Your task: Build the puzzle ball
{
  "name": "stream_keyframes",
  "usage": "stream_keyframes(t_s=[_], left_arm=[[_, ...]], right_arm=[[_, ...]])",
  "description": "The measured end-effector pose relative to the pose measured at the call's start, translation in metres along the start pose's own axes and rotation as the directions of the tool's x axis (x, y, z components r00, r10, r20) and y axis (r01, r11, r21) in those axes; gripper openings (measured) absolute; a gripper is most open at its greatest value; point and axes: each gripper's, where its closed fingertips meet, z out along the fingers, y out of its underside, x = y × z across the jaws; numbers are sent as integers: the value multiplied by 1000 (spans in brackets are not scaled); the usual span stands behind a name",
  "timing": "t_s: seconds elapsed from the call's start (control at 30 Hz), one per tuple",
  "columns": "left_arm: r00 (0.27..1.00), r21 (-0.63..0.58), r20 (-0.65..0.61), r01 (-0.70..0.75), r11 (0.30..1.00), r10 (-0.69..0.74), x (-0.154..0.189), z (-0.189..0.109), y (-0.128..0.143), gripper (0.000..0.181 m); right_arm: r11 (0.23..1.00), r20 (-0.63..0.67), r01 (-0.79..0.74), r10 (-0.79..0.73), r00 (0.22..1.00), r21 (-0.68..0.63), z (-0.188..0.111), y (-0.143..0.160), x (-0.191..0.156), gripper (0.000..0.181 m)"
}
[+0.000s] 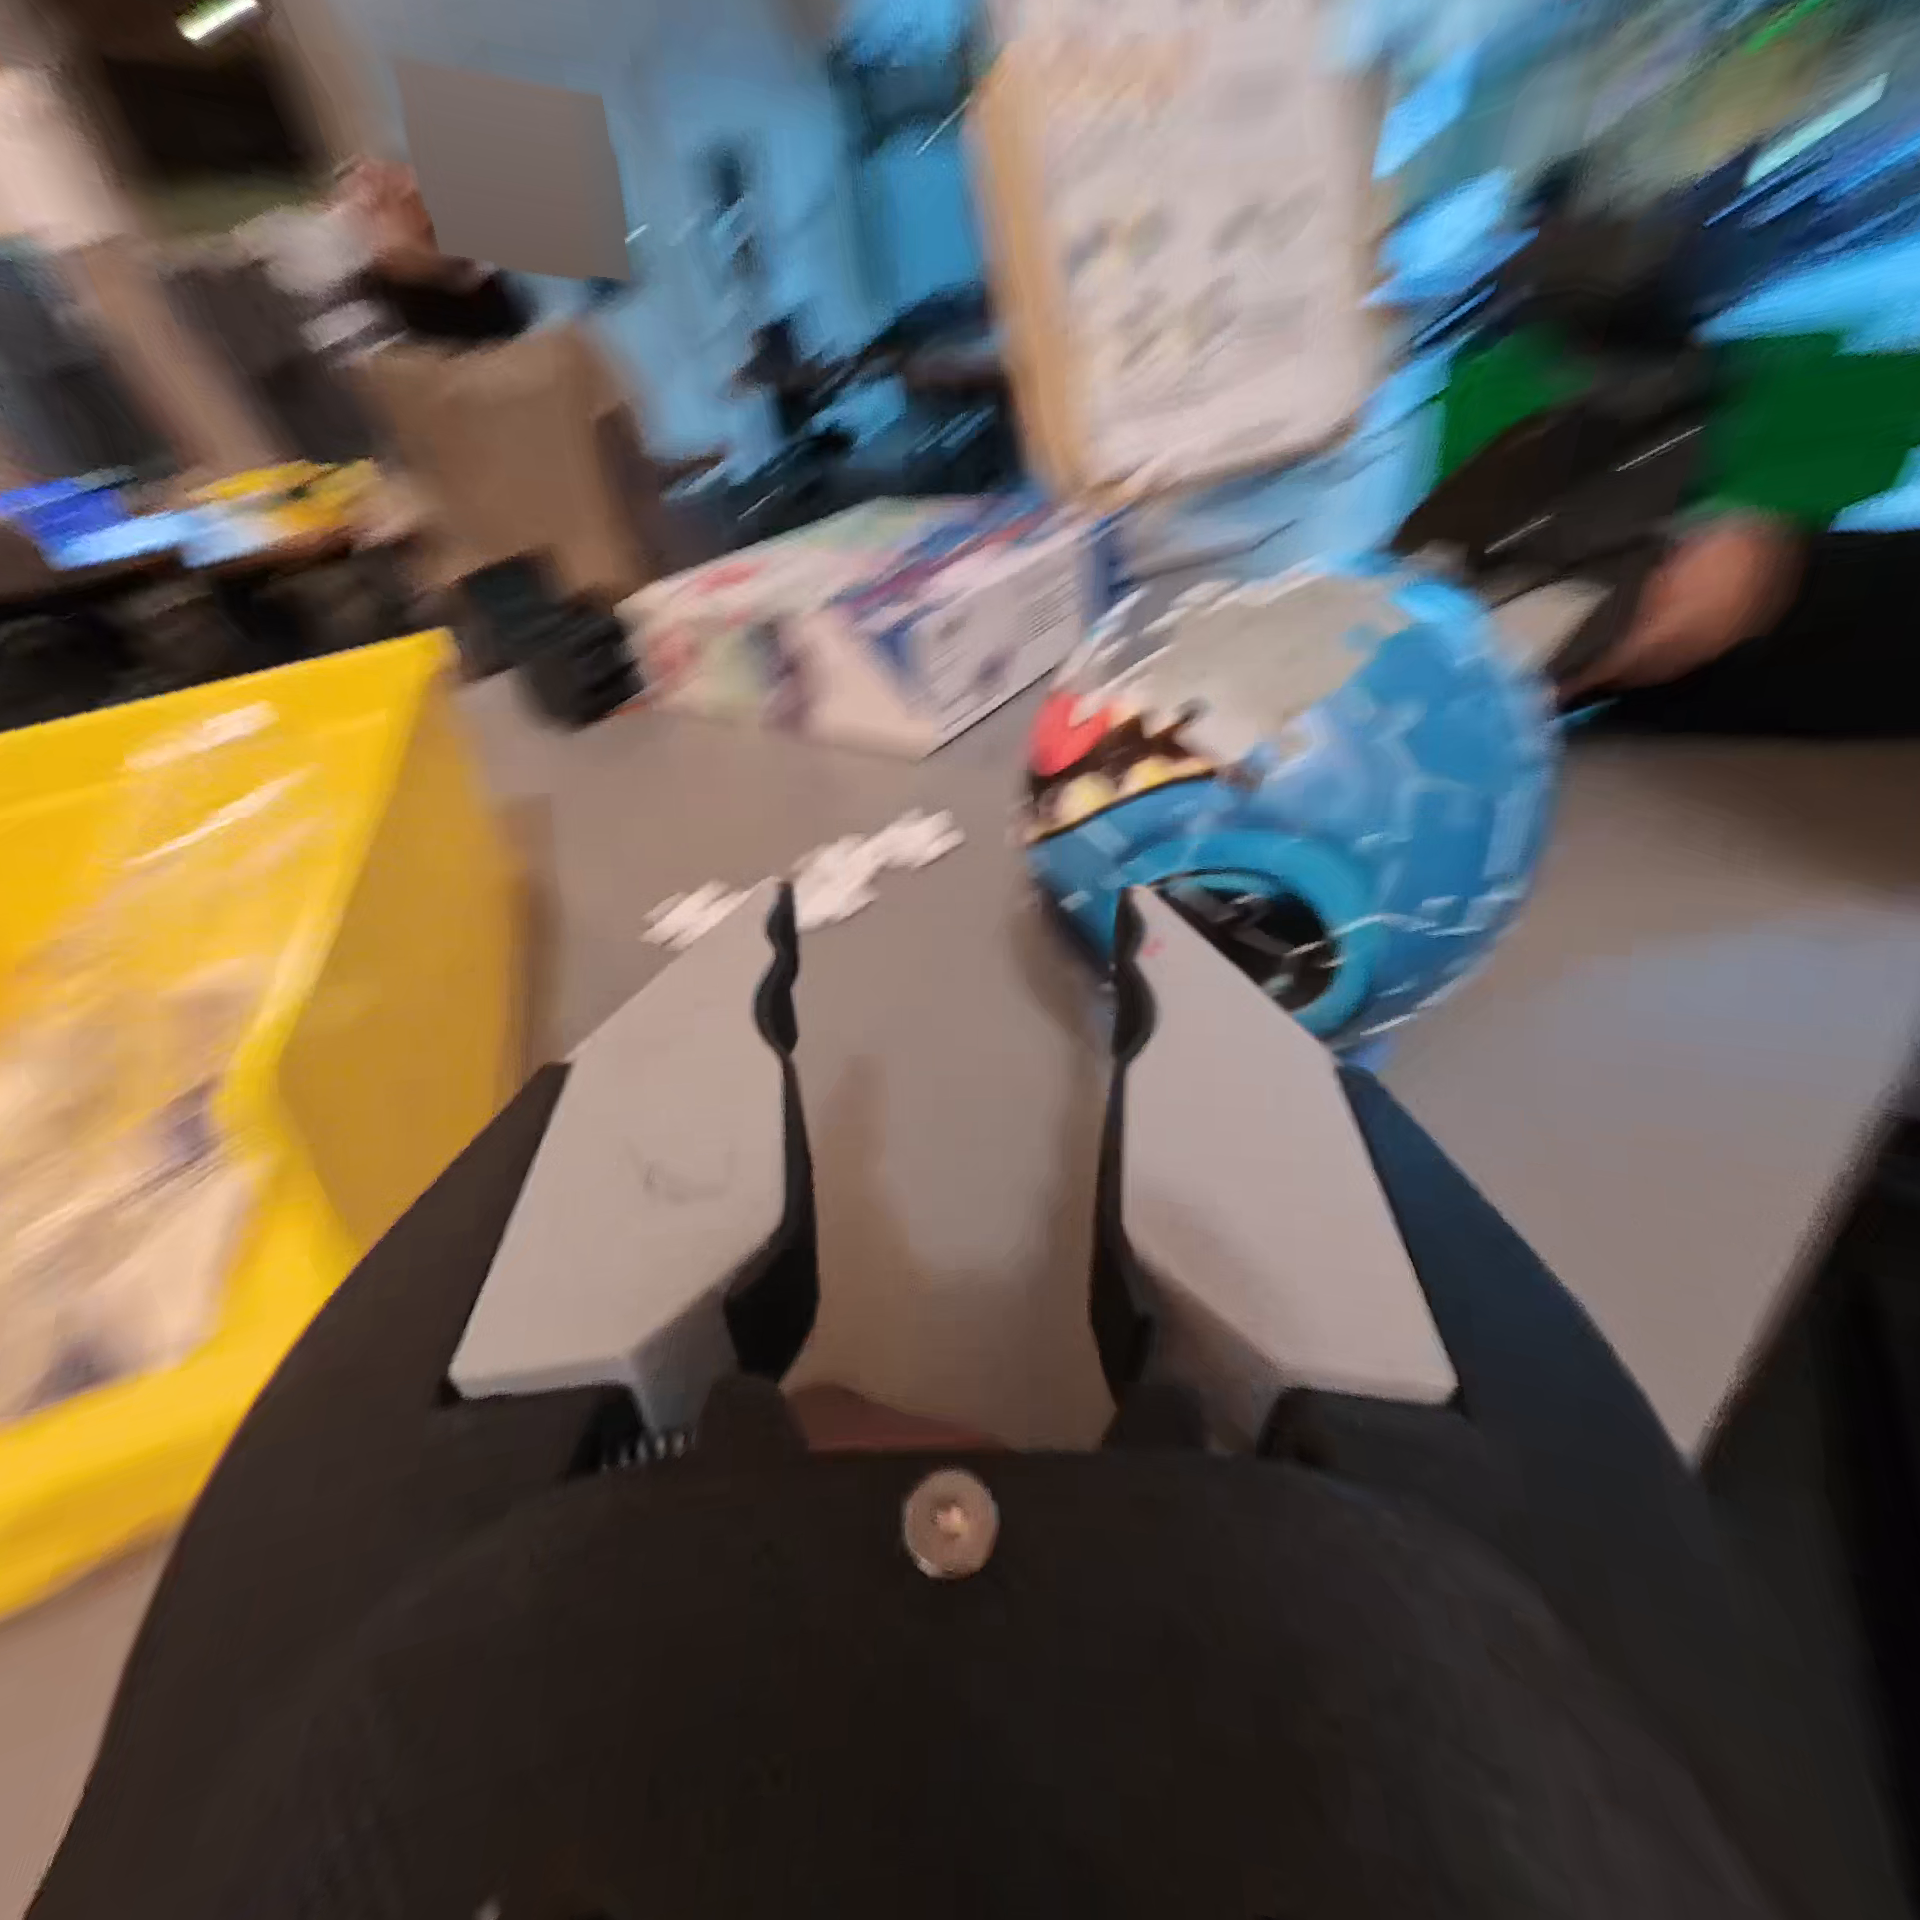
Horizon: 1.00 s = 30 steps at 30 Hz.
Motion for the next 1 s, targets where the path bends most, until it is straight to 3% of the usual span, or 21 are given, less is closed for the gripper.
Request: stream_keyframes(t_s=[0.07,0.13,0.23,0.33,0.43,0.5,0.6,0.8,1.0], left_arm=[[972,-126,213,-73,989,99,-13,-14,-3,53],[948,-186,260,-138,973,184,4,-32,-20,53],[983,-168,160,-65,984,92,66,-40,-44,51],[1000,-32,31,1,999,0,139,-30,-67,27],[999,-57,-25,-43,997,42,189,0,-58,25],[999,-62,-6,-39,997,39,204,23,-55,27],[991,-62,-57,121,991,-125,218,50,-54,27],[906,-117,-206,354,928,-371,236,80,-55,24],[799,-160,-313,488,858,-513,253,91,-51,24]], right_arm=[[1000,-40,-12,13,999,14,-7,-1,7,20],[999,-80,-31,32,996,15,-15,1,13,20],[997,-102,-49,55,993,57,-31,-3,10,20],[984,-59,-75,86,995,162,-53,-19,-9,20],[957,7,-105,107,994,272,-77,-37,-33,20],[935,50,-123,113,992,332,-92,-45,-50,20],[921,56,-105,90,994,376,-112,-49,-70,20],[940,-94,21,12,995,342,-131,-33,-84,20],[946,-244,148,-77,967,289,-136,-21,-87,20]])
